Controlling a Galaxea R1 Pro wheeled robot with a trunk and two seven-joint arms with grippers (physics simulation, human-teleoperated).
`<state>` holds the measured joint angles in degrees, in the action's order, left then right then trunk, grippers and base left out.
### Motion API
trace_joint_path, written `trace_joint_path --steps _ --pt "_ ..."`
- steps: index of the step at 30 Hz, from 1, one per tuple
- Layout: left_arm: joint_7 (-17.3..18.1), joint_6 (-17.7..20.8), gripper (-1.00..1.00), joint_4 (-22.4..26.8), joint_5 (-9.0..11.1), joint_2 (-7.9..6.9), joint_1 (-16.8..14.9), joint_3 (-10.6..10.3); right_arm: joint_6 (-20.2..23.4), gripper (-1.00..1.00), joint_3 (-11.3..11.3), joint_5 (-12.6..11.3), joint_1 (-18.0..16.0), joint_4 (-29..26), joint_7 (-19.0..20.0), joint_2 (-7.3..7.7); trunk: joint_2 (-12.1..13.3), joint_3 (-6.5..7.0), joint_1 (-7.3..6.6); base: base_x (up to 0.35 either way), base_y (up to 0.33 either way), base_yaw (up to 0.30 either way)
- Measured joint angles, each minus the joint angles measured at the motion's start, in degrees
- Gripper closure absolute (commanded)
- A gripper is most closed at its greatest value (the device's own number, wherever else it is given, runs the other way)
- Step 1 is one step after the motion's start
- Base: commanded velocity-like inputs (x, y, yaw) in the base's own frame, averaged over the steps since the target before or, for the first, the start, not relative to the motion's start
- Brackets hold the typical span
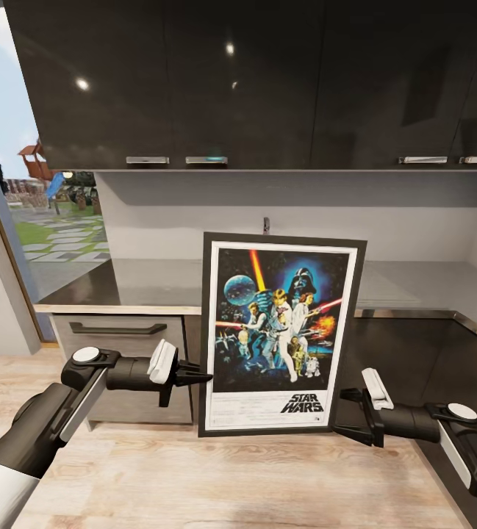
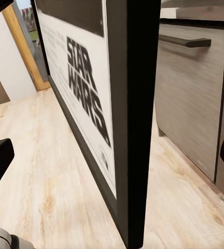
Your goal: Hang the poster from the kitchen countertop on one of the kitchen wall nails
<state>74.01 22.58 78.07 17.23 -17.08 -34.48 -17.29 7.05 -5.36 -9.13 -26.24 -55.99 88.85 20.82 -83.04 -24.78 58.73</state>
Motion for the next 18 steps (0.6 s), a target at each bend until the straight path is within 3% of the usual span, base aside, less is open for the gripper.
trace_joint_path --steps 6,7,18 --pt "0.0 -0.01 1.0 -0.02 0.0 0.0 0.0 0.0 -0.01 -1.0 0.0 -0.01 0.0 0.0 -0.01 0.0 0.0 0.0 0.0 0.0 0.0 0.0" --pt "0.0 -0.01 1.0 -0.02 0.0 0.0 0.0 0.0 -0.01 1.0 0.0 0.0 0.0 0.0 -0.02 0.0 0.0 0.0 0.0 0.0 0.0 0.0" --pt "1.01 0.14 1.0 -0.12 0.12 -0.01 0.02 -0.01 -0.23 1.0 -0.03 0.13 -0.01 -0.12 -0.16 0.02 0.0 0.0 0.0 0.0 0.0 0.0"
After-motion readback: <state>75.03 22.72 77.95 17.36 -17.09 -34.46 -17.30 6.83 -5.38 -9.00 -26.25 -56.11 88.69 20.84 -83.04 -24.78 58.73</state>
